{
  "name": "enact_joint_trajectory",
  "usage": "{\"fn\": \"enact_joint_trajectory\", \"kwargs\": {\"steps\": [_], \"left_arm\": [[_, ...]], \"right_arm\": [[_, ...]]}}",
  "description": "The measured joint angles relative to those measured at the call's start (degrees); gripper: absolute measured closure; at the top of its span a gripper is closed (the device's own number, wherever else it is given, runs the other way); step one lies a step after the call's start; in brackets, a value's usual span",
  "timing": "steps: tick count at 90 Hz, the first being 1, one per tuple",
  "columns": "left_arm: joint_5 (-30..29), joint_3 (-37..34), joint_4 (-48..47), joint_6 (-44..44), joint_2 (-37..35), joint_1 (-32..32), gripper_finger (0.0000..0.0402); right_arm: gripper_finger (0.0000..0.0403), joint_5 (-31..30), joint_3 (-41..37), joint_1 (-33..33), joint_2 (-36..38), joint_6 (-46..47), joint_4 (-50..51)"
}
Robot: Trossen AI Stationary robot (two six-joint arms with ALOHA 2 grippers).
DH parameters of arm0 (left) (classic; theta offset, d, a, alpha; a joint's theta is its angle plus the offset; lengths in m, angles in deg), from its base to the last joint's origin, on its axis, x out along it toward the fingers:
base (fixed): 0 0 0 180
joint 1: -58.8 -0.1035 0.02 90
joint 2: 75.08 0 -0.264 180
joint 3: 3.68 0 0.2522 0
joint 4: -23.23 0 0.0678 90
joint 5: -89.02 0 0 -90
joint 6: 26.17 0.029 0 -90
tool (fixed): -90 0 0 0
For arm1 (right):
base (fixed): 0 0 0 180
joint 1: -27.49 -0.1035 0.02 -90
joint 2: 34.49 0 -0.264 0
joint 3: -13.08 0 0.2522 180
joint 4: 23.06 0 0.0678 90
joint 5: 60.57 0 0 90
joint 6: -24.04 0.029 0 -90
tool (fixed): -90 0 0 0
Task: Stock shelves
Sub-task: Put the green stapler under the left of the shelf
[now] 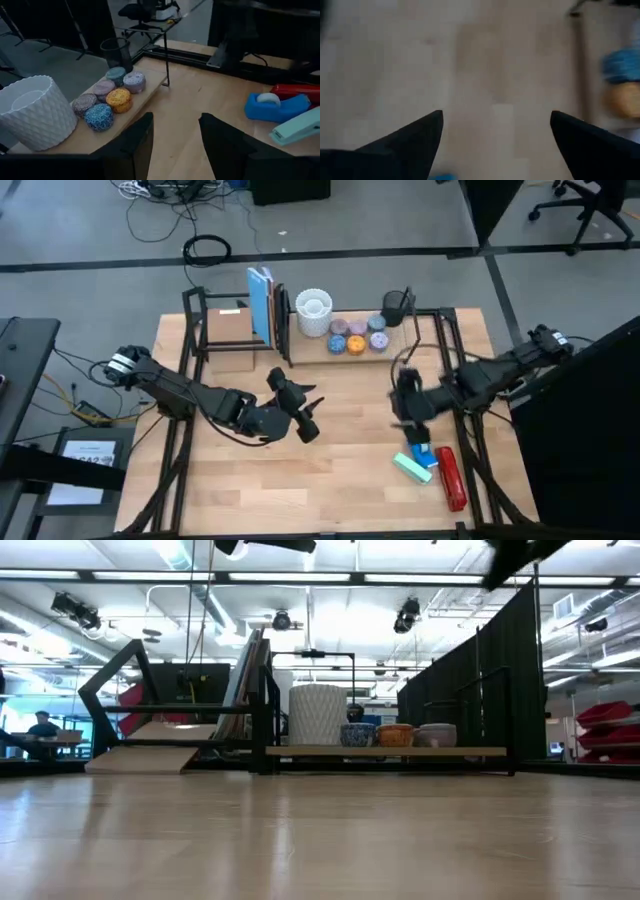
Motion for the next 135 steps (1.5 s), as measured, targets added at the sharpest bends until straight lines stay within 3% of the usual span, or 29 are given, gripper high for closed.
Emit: {"fn": "enact_joint_trajectory", "kwargs": {"steps": [24, 53, 81, 100, 124, 135], "left_arm": [[-0.02, 0.00, 0.06, 0.01, 0.00, 0.00, 0.0259], [-0.02, 0.00, 0.03, 0.01, 0.00, 0.00, 0.0259], [-0.02, 0.00, 0.06, 0.01, 0.00, 0.00, 0.0259], [-0.02, 0.00, 0.06, 0.01, 0.00, 0.00, 0.0259], [0.05, 0.00, -0.10, 0.21, 0.00, 0.02, 0.0259], [-0.61, 0.00, -3.30, -1.69, -0.86, 0.27, 0.0259]], "right_arm": [[0.0067, 8.33, 0.00, -8.08, -3.02, 22.63, 0.63], [0.0086, 24.29, 0.00, -9.63, -23.06, 38.69, 2.39], [0.0141, 25.71, -0.02, -5.99, -33.02, 39.77, 2.29], [0.0191, 27.86, -0.98, -3.49, -34.86, 37.66, 1.13], [0.0316, 29.95, -3.71, -0.16, -34.68, 37.33, -3.12], [0.0318, 29.28, -1.98, 3.76, -34.42, 36.52, -6.67]]}}
